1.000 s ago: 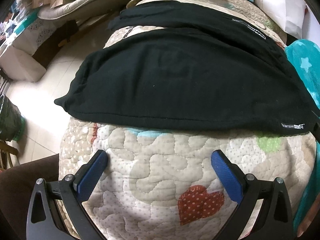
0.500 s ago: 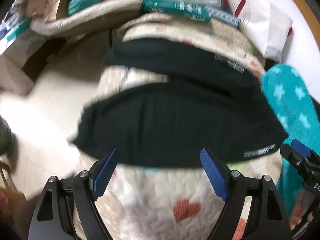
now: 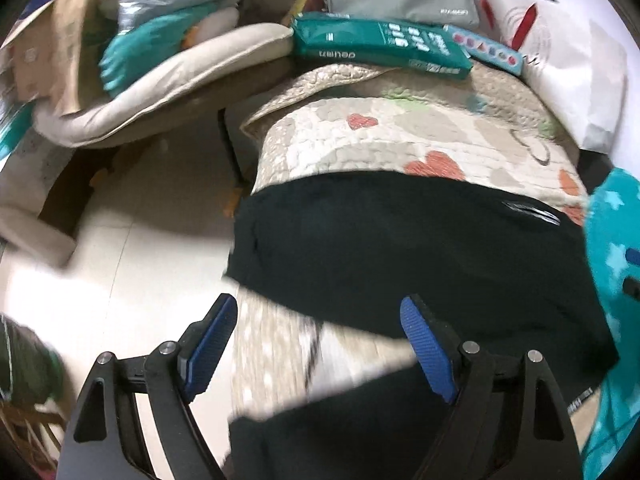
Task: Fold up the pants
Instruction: 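Lower both tools onto the waistband and close both grippers on it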
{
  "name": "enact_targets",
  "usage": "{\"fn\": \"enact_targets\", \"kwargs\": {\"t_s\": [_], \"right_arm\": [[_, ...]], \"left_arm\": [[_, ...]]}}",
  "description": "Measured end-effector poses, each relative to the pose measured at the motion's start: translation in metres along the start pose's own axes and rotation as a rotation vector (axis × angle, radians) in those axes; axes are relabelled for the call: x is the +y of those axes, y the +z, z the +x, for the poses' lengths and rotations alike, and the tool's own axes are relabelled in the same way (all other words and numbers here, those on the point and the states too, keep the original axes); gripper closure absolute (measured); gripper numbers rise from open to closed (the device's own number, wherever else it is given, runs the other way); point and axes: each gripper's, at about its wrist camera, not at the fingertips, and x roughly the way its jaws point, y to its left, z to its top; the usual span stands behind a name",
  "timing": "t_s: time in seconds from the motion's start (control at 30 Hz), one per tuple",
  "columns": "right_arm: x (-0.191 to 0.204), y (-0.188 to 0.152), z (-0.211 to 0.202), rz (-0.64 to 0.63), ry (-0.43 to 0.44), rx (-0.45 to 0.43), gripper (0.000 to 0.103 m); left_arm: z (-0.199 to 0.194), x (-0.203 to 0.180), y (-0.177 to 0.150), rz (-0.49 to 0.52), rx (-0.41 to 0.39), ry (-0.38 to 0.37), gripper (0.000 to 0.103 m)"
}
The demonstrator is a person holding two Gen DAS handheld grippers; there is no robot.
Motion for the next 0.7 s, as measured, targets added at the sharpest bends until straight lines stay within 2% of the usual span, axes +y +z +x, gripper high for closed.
{"fn": "enact_targets", "kwargs": {"t_s": [0.17, 0.27, 0.43, 0.57, 0.63, 0.67, 0.7], "right_arm": [[-0.023, 0.041, 0.058, 0.007, 0.031, 0.054, 0.024], [-0.027, 0.058, 0.094, -0.011, 0.054, 0.088, 0.027], [-0.025, 0.064, 0.137, -0.061, 0.074, 0.15, 0.033], [-0.02, 0.067, 0.153, -0.1, 0.06, 0.165, 0.033], [-0.018, 0.069, 0.157, -0.123, 0.053, 0.169, 0.032], [-0.018, 0.07, 0.157, -0.126, 0.052, 0.17, 0.032], [-0.018, 0.07, 0.157, -0.124, 0.051, 0.169, 0.033]], "left_arm": [[0.064, 0.007, 0.053, 0.029, 0.025, -0.037, 0.02], [0.095, 0.008, 0.081, 0.052, 0.018, -0.061, 0.02], [0.143, 0.0, 0.097, 0.178, 0.07, -0.07, 0.02], [0.151, -0.001, 0.094, 0.204, 0.047, -0.121, 0.019], [0.151, 0.003, 0.092, 0.189, 0.065, -0.17, 0.026], [0.149, 0.004, 0.091, 0.192, 0.064, -0.178, 0.037], [0.146, 0.001, 0.089, 0.211, 0.056, -0.181, 0.055]]}}
